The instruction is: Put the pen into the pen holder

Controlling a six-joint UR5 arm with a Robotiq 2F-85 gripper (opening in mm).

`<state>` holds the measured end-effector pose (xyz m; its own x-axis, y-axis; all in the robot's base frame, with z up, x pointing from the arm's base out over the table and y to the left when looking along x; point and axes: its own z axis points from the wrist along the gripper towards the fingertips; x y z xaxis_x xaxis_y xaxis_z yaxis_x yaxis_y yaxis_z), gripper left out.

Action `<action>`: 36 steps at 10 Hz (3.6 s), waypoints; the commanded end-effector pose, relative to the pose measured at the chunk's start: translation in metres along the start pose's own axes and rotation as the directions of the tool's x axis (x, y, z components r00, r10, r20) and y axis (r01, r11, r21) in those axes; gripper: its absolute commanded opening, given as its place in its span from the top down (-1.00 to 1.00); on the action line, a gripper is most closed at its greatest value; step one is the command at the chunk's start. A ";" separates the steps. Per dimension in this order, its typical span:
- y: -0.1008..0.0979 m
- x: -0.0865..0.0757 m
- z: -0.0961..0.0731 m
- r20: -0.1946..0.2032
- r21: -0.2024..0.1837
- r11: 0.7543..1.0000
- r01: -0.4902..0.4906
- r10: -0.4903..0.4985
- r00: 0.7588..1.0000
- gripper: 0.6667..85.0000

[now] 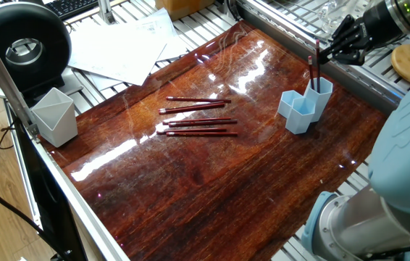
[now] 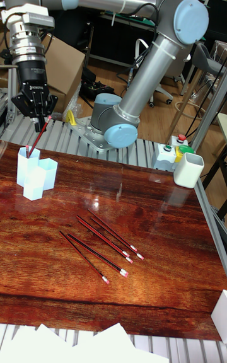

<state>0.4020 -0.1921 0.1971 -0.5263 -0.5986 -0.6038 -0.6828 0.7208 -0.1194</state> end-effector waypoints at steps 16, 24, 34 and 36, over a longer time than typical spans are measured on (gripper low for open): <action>-0.005 0.039 -0.039 -0.319 0.090 0.991 -0.099 0.122 0.940 0.34; 0.042 0.001 -0.045 -0.555 0.192 0.968 -0.160 0.241 0.796 0.38; 0.047 0.063 -0.104 -0.789 0.222 0.973 -0.070 0.221 0.573 0.99; 0.043 0.064 -0.107 -0.785 0.259 0.963 -0.077 0.256 0.564 0.99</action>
<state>0.2854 -0.2345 0.2352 -0.8636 -0.4408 0.2448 -0.4967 0.8274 -0.2621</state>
